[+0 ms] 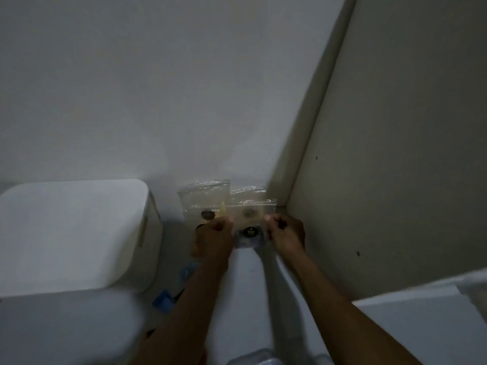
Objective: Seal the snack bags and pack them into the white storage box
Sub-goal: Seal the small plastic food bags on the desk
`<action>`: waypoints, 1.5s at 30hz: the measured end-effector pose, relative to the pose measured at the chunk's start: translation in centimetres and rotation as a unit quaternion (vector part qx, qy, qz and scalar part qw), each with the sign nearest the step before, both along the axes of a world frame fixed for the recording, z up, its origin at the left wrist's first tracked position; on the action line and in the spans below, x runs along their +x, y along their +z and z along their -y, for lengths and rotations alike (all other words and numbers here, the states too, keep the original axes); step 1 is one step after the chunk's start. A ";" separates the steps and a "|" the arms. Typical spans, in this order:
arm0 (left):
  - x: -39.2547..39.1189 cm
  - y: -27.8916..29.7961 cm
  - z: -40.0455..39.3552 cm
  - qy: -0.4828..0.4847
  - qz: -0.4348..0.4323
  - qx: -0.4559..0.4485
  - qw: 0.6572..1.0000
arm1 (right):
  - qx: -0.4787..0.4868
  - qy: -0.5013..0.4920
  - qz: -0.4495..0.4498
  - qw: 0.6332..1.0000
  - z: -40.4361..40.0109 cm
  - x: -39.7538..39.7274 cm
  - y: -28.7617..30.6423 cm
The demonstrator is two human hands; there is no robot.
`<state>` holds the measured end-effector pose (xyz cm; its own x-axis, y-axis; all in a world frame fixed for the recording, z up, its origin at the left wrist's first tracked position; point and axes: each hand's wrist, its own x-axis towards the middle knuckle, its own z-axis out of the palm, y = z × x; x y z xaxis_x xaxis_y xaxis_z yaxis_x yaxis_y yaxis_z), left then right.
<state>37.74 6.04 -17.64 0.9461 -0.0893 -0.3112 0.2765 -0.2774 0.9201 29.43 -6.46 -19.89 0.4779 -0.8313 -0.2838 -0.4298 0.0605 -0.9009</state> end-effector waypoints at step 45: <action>-2.6 14.6 -28.6 -0.046 0.195 0.069 0.977 | -0.117 0.133 0.051 0.983 -26.2 -0.8 14.5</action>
